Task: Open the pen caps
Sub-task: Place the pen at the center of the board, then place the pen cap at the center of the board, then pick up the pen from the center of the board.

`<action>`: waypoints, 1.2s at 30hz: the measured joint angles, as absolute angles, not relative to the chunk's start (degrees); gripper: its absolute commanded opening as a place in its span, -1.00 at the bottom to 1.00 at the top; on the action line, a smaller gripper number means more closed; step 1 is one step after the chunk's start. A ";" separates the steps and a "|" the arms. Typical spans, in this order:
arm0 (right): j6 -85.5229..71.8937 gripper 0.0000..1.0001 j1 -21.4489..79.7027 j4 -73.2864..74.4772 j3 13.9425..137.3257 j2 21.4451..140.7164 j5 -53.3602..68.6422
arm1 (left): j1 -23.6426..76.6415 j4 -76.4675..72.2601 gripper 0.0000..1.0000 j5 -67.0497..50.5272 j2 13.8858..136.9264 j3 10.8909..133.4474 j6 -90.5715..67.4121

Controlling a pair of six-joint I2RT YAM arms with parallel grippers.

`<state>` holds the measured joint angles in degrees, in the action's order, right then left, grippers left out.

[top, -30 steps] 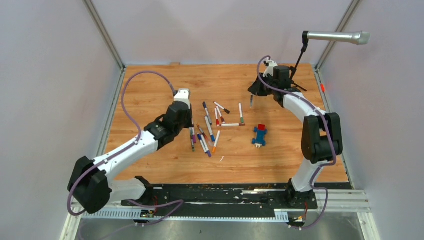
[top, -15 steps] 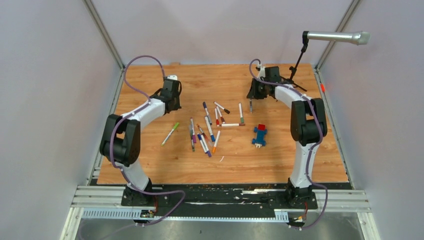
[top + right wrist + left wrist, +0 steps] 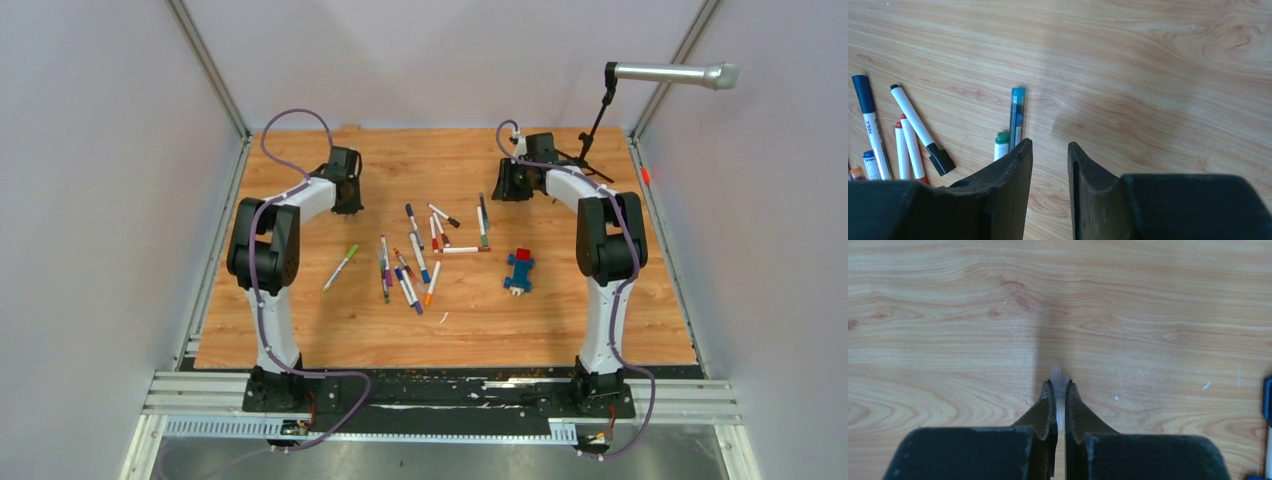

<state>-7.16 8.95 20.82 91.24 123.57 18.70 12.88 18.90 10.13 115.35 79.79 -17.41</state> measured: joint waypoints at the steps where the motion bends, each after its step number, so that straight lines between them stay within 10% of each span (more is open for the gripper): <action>1: -7.16 -0.33 8.95 20.99 91.24 123.57 18.61 | 12.60 19.11 -0.87 9.65 115.96 80.01 -17.41; 15: -6.63 -0.15 8.95 21.56 88.51 120.77 19.84 | 10.68 25.26 0.39 7.53 119.96 87.07 -16.08; 24: 1.52 0.23 8.93 18.00 71.48 94.54 30.65 | 10.28 29.30 0.95 4.84 114.41 85.71 -15.59; 36: 15.88 0.40 8.12 20.51 51.44 69.41 43.99 | 9.96 19.59 1.00 -16.51 77.67 54.11 -22.04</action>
<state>15.88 8.12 20.51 51.44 69.41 43.99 9.96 19.59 -16.51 77.67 54.11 -22.04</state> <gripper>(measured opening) 0.684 1.000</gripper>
